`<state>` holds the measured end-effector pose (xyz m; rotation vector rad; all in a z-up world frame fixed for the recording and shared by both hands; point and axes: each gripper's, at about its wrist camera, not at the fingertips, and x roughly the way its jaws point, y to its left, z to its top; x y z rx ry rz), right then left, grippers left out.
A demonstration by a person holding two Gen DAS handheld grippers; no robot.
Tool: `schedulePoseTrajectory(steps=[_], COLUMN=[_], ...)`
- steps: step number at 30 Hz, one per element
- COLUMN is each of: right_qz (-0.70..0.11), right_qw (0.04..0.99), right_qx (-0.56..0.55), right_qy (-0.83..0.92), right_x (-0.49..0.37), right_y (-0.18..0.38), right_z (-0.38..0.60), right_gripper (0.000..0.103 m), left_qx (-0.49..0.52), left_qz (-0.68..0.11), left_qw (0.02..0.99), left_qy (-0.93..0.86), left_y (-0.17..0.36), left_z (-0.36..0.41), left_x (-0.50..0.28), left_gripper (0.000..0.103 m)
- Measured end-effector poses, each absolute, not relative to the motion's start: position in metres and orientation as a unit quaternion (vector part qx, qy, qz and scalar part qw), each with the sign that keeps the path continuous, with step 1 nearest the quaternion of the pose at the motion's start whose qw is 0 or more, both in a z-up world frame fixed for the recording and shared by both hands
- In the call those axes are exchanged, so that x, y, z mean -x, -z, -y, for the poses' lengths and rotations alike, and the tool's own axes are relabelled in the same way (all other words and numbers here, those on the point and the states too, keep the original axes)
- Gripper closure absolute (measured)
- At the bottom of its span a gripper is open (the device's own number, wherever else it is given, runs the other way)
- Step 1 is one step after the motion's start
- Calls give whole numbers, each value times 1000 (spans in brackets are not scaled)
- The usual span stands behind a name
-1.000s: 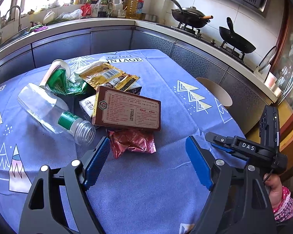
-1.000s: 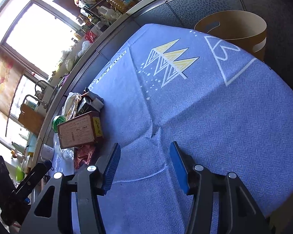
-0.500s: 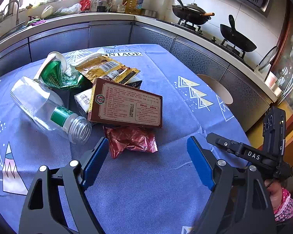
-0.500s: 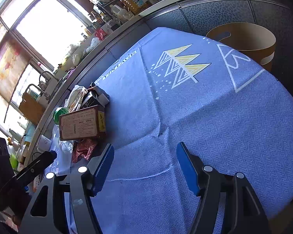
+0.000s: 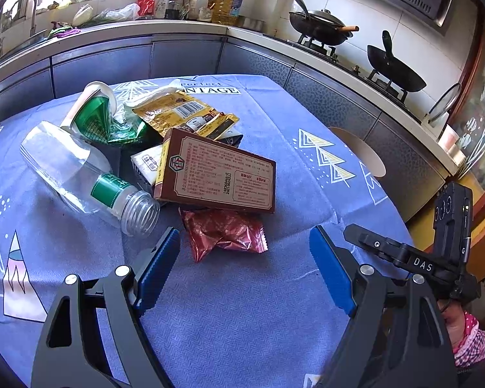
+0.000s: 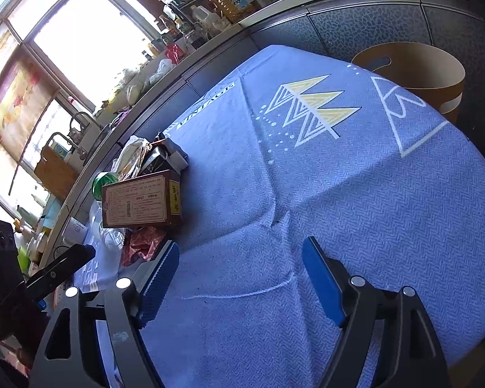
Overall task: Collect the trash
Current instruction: 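Move both tools back over the remaining trash on the table, then grasp the red foil wrapper with the left tool while the right tool grasps the brown box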
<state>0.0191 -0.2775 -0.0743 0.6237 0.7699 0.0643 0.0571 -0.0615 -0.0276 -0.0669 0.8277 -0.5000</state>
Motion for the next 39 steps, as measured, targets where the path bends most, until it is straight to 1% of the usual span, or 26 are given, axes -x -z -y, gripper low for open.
schedulePoseTrajectory(steps=[9, 14, 15, 16, 17, 18, 20, 25, 28, 30, 35, 39], right_qz=[-375, -382, -385, -388, -394, -394, -388, -368, -360, -358, -384, -405], right_qw=[883, 889, 889, 888, 885, 885, 889, 895, 895, 891, 872, 856], right_qx=[-280, -252, -247, -246, -246, -246, -237, -233, -239, -247, -259, -257], right_qy=[-36, -22, -23, -30, -36, -42, -50, -94, -114, -129, -159, -192], right_x=[-21, -22, -23, -25, -26, -28, -31, -61, -91, -112, -147, -142], right_y=[74, 71, 70, 70, 71, 71, 66, 43, 30, 26, 34, 43], right_z=[275, 267, 265, 263, 262, 260, 257, 250, 247, 244, 231, 217], right_gripper=[25, 25, 28, 45, 52, 52, 57, 57, 57, 57, 57, 57], left_qx=[35, 40, 44, 47, 50, 55, 65, 103, 102, 97, 103, 106], left_qz=[-396, -385, -383, -383, -383, -384, -389, -408, -412, -413, -428, -436], left_qw=[887, 893, 894, 895, 896, 897, 895, 886, 884, 883, 874, 870], left_qy=[235, 231, 228, 224, 219, 214, 206, 196, 197, 199, 205, 205], left_y=[27, 21, 20, 20, 20, 20, 23, 32, 33, 33, 40, 45], left_z=[56, 37, 31, 26, 20, 13, 2, -17, -16, -13, -10, -9], left_x=[-60, -61, -61, -61, -62, -63, -66, -73, -72, -69, -68, -70], left_gripper=[22, 22, 22, 22, 22, 23, 24, 27, 30, 30, 30, 30])
